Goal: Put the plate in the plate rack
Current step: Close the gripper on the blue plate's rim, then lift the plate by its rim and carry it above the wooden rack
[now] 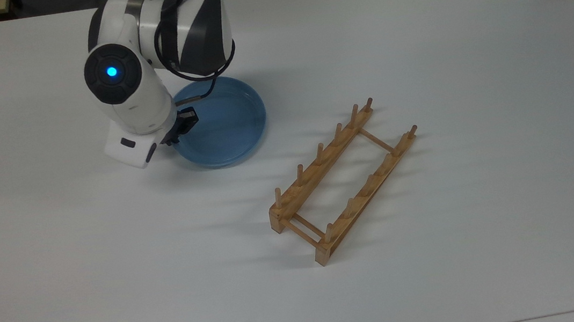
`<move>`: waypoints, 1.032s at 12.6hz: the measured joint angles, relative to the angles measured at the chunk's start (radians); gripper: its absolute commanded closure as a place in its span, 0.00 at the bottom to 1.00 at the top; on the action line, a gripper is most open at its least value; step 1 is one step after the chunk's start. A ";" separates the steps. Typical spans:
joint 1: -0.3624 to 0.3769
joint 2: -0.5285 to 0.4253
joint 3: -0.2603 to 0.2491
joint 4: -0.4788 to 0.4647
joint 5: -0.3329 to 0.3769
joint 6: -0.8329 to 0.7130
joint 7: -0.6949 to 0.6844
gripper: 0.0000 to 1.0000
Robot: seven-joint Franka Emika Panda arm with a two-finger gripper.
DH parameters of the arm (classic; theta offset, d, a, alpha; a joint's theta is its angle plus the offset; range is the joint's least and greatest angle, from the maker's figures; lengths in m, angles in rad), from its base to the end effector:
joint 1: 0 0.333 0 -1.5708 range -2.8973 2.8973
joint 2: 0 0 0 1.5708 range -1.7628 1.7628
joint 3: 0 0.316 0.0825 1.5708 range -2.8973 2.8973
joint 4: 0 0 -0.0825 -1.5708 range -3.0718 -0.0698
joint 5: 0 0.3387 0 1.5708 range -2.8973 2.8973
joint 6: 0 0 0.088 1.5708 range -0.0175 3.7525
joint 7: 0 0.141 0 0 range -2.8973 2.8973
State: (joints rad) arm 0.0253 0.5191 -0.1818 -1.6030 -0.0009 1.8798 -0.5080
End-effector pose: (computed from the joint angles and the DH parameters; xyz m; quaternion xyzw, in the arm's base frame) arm 0.6062 -0.0837 0.3058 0.9756 0.1799 -0.1254 0.0058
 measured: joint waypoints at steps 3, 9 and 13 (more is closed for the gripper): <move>0.011 0.000 0.003 -0.002 0.000 0.000 0.000 1.00; -0.001 -0.066 -0.006 0.005 0.023 -0.027 -0.021 1.00; -0.001 -0.094 -0.010 0.045 0.076 -0.097 -0.021 1.00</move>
State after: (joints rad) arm 0.0241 0.4253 -0.1914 -1.5583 0.0749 1.7825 -0.5293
